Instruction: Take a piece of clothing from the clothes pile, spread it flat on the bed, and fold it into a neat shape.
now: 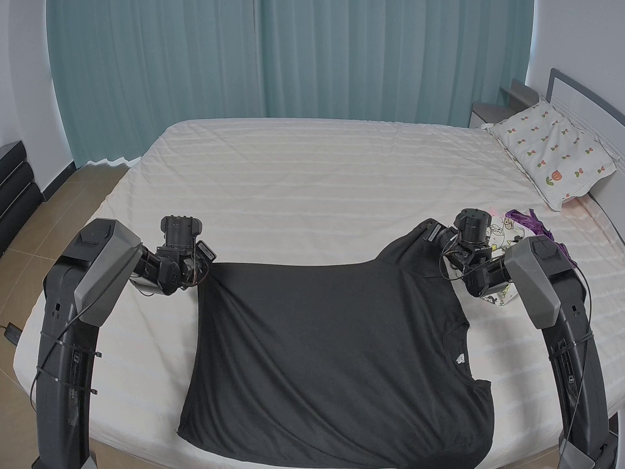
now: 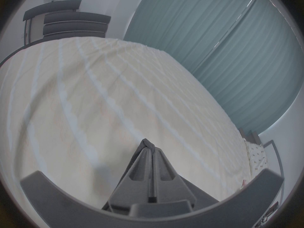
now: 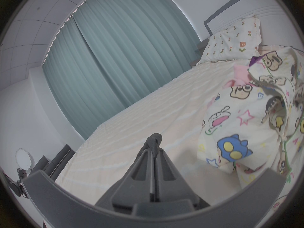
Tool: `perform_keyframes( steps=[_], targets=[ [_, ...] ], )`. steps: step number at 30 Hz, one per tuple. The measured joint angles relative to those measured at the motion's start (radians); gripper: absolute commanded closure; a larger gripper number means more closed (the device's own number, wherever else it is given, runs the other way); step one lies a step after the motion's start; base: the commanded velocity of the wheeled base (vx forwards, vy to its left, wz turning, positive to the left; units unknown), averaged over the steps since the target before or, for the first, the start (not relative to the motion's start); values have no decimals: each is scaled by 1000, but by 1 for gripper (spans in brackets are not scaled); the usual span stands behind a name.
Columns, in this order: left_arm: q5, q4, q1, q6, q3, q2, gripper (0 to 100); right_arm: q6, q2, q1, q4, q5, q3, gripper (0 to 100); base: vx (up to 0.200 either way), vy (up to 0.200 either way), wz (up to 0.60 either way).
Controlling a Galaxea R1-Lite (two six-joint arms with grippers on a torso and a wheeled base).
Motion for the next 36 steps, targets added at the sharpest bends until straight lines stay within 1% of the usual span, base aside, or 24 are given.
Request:
perform_keyframes(
  steps=[8,15,16,25,30,34,36],
  targets=[
    [3,29,6,14,-62,34,100,0,9,-4,3,-11,-39,100,0,0,0],
    [4,31,-6,15,-79,71,100,-7,37,-1,9,-12,-41,100,0,0,0],
    [4,31,-7,15,-80,74,0,-10,41,-1,10,-12,-40,0,0,0,0],
    [8,29,-13,15,-84,96,0,-12,73,1,18,-19,-34,0,0,0,0],
    [19,30,-7,13,-84,96,0,-12,69,-11,19,-28,-26,0,0,0,0],
    [20,31,0,10,-64,81,0,-10,45,-21,11,-29,22,0,0,0,0],
    [19,31,4,9,-40,64,0,-8,23,-24,3,-24,76,0,0,0,0]
  ],
)
